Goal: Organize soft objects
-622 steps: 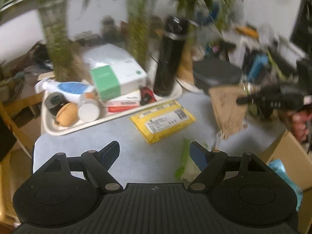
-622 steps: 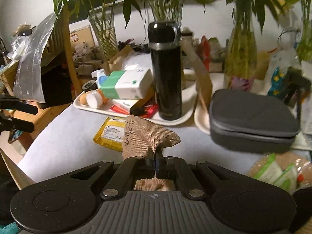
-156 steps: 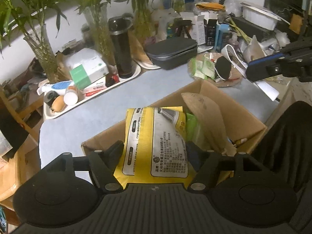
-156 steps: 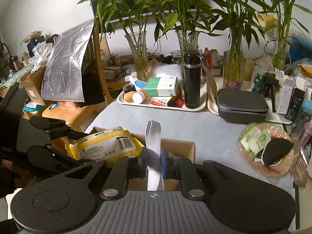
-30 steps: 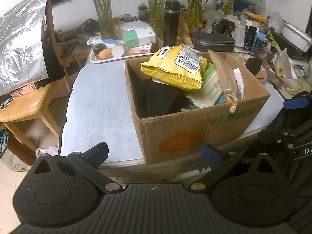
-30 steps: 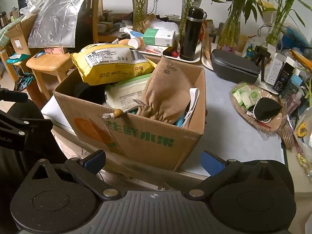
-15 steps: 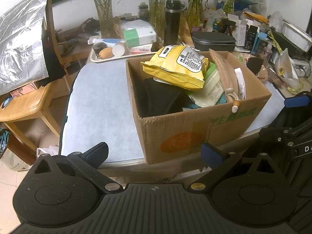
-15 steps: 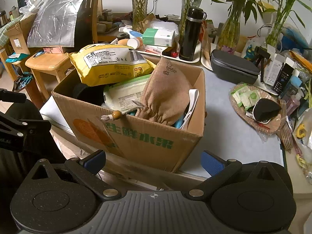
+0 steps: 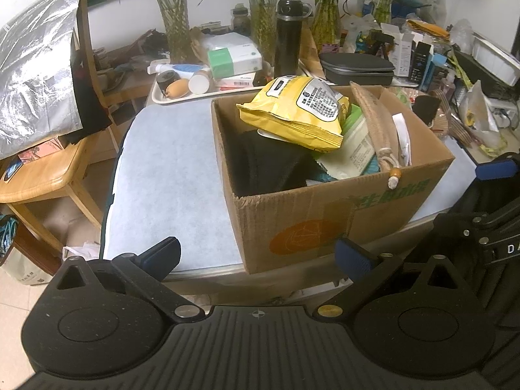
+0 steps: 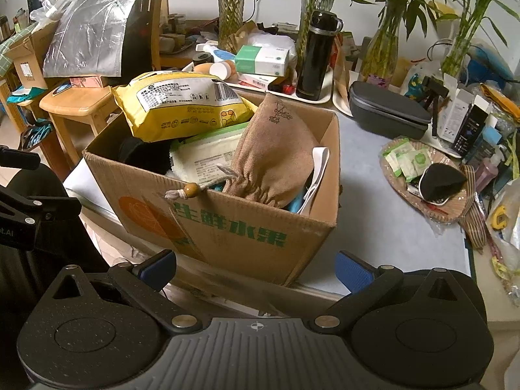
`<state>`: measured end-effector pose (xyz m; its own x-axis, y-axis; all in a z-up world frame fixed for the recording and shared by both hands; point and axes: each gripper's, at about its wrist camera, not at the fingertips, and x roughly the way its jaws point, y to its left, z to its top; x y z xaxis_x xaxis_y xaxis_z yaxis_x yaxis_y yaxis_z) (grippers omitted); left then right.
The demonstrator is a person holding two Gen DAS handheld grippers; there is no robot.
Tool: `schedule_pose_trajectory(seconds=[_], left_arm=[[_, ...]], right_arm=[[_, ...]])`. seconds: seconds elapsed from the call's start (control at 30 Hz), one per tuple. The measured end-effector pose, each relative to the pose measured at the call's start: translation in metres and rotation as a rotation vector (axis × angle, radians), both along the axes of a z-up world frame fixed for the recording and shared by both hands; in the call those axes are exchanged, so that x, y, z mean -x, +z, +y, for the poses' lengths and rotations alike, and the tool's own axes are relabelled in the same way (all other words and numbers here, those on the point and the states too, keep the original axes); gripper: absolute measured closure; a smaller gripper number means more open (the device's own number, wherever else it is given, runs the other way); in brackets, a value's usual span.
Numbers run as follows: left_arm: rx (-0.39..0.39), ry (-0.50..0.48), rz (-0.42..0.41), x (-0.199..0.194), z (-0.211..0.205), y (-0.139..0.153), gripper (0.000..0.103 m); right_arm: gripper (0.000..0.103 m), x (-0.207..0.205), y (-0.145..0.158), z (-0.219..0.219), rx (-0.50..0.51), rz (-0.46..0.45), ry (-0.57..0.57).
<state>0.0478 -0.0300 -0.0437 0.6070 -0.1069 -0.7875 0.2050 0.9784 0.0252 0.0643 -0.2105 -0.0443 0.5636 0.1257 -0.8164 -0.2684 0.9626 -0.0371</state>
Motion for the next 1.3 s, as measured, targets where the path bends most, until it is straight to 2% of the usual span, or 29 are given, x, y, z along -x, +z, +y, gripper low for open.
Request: schedule_pose_trajectory(seconds=[1.3], left_arm=[[0.000,0.000,0.003,-0.0012,0.0020,0.0000,0.000]], right_arm=[[0.000,-0.0016,0.0035,0.0012,0.015,0.001,0.000]])
